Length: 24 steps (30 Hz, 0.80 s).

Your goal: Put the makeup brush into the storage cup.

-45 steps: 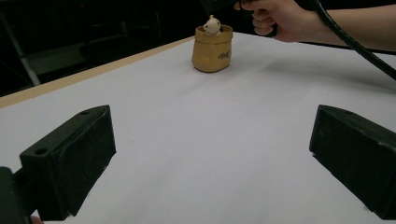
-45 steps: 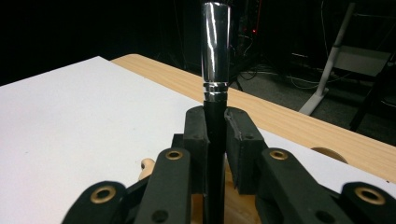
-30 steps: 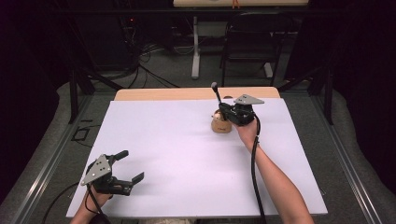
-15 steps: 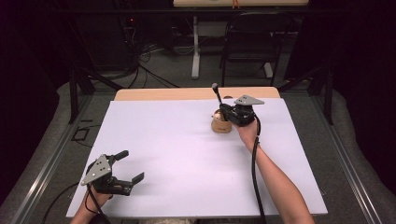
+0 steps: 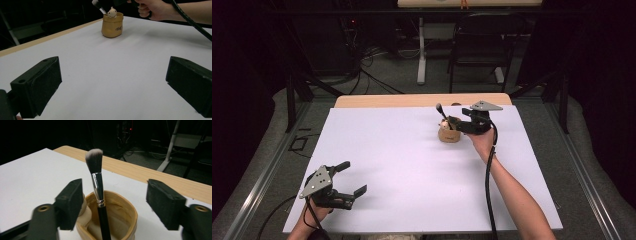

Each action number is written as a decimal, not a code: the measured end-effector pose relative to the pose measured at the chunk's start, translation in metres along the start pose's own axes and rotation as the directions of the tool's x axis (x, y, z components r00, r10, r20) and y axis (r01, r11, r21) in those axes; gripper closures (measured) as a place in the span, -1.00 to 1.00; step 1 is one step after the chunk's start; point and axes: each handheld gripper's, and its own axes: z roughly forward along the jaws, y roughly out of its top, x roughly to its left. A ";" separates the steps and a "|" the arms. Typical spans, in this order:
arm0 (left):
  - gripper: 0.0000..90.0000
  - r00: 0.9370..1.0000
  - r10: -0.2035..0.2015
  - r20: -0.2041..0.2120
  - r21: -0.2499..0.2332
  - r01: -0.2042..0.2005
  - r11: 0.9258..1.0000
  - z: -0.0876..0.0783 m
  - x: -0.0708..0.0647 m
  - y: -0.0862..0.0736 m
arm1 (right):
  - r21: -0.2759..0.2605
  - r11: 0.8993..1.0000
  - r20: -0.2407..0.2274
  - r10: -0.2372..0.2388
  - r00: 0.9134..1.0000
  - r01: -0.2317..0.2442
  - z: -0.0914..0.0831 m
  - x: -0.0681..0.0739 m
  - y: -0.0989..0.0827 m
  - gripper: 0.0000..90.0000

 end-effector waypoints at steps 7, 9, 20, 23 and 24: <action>-1.00 1.000 -0.005 0.001 0.000 0.005 1.000 0.000 0.000 0.000 | 0.028 0.999 -0.049 -0.026 0.998 0.028 -0.011 0.001 0.002 -0.66; -1.00 1.000 -0.003 0.001 0.002 0.003 1.000 0.000 0.000 0.000 | 0.040 0.999 -0.064 -0.027 0.998 0.030 -0.014 0.002 0.002 -0.69; -1.00 1.000 -0.002 -0.002 0.002 0.002 1.000 0.000 0.000 0.000 | 0.077 0.995 -0.089 -0.053 0.995 0.059 -0.034 0.002 0.004 -0.87; -1.00 1.000 -0.005 -0.001 0.000 0.005 1.000 0.001 0.000 0.000 | 0.092 0.994 -0.093 -0.049 0.994 0.058 -0.038 0.001 0.002 -0.94; -1.00 1.000 -0.002 -0.001 0.002 0.002 1.000 0.000 0.000 0.000 | 0.094 0.994 -0.091 -0.051 0.995 0.059 -0.040 0.000 0.001 -0.94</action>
